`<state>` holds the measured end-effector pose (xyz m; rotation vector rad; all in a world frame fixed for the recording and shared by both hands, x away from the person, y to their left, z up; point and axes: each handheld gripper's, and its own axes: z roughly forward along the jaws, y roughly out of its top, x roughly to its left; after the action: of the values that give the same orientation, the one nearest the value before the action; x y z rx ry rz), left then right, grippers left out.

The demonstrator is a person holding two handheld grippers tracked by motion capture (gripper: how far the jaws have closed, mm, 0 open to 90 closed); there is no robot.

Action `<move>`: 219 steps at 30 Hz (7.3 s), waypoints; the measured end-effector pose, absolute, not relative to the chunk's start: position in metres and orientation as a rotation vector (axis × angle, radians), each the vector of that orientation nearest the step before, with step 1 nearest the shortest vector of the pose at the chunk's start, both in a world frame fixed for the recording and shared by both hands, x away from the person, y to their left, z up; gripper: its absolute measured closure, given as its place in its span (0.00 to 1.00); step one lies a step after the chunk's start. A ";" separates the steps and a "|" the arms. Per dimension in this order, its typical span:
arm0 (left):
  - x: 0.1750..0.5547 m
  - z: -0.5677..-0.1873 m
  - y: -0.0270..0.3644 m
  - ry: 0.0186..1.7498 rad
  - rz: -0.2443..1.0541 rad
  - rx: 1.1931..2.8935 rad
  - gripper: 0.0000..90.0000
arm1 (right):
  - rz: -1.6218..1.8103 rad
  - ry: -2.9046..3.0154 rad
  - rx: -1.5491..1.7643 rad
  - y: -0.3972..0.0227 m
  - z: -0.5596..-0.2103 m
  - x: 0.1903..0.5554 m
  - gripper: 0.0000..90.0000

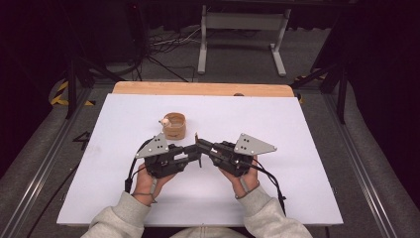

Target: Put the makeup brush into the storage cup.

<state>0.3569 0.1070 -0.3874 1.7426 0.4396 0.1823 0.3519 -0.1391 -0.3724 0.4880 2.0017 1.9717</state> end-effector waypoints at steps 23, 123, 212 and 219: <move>0.356 -0.386 0.110 0.447 0.219 1.758 0.92 | 1.945 2.006 0.491 -0.143 -0.369 0.350 0.59; 0.472 -0.375 0.149 0.849 0.543 1.644 0.92 | 1.668 2.002 0.725 -0.250 -0.390 0.341 0.00; 0.379 -0.375 0.214 0.635 0.307 1.593 0.02 | 1.651 1.958 0.750 -0.283 -0.383 0.348 0.00; 0.368 -0.383 0.220 0.637 0.299 1.613 0.02 | 1.633 1.973 0.738 -0.285 -0.385 0.346 0.00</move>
<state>0.3679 0.2195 -0.3826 1.6128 0.6365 0.2989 0.3462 -0.2847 -0.3847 0.7381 1.9727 1.6329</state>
